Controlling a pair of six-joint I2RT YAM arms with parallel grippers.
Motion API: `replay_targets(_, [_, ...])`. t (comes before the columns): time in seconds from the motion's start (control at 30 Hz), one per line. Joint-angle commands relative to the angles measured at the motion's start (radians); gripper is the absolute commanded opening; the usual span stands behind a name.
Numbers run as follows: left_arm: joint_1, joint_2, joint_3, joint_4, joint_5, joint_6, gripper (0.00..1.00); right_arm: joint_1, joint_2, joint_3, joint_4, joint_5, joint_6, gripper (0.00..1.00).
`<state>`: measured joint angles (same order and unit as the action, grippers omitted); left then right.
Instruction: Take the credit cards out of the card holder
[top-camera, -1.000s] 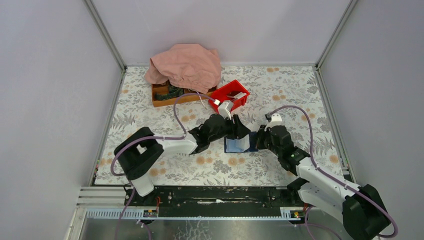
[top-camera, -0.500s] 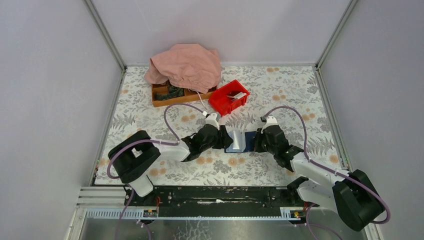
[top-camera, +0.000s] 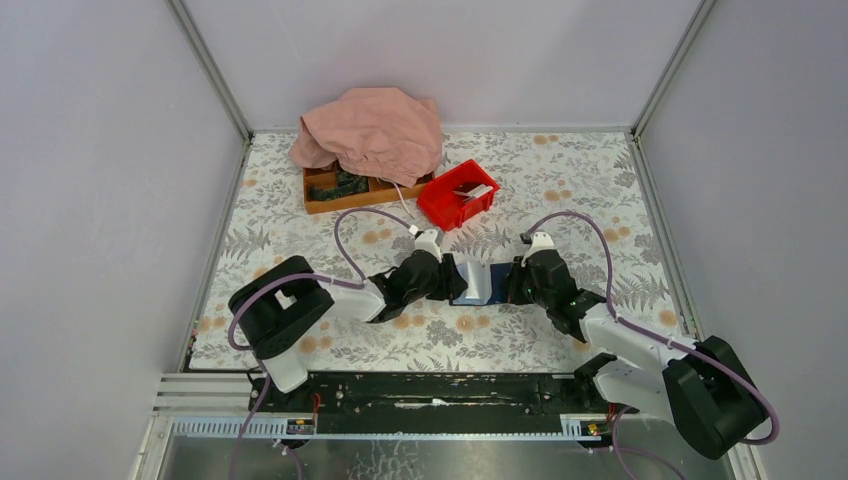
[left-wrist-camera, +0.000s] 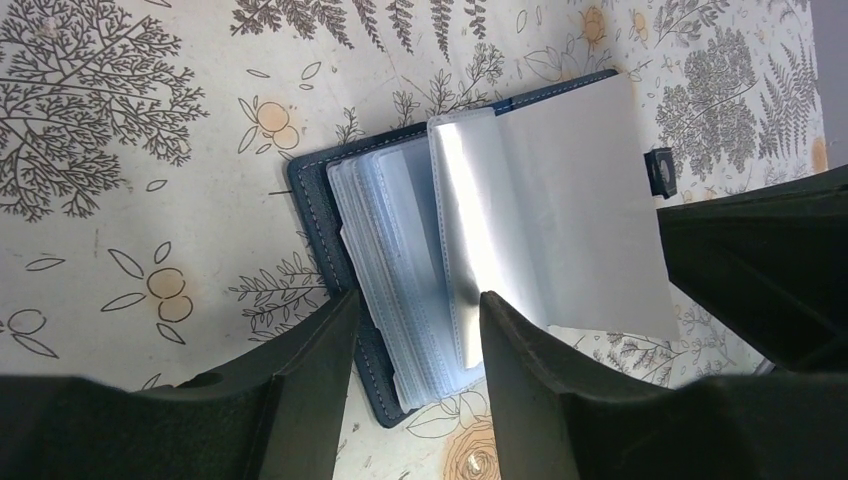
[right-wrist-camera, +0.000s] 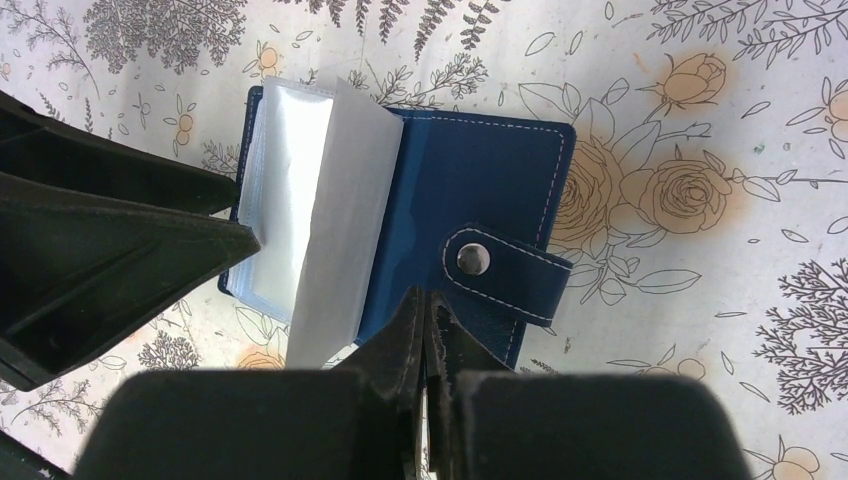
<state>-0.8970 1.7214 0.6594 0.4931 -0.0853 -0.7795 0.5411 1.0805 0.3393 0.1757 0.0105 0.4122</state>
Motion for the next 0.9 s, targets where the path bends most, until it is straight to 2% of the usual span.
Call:
replay_targets(0.0, [-0.003, 0.004, 0.023, 0.078, 0.016, -0.013, 0.55, -0.003, 0.012, 0.042, 0.025, 0.015, -0.004, 0.01])
replay_targets(0.6, [-0.003, -0.034, 0.029, 0.074, 0.031, -0.01, 0.56, -0.003, 0.034, 0.047, 0.024, 0.019, -0.006, 0.01])
replay_targets(0.87, [-0.003, 0.013, 0.045, 0.093, 0.057, -0.022, 0.56, -0.002, 0.039, 0.049, 0.024, 0.02, -0.005, 0.01])
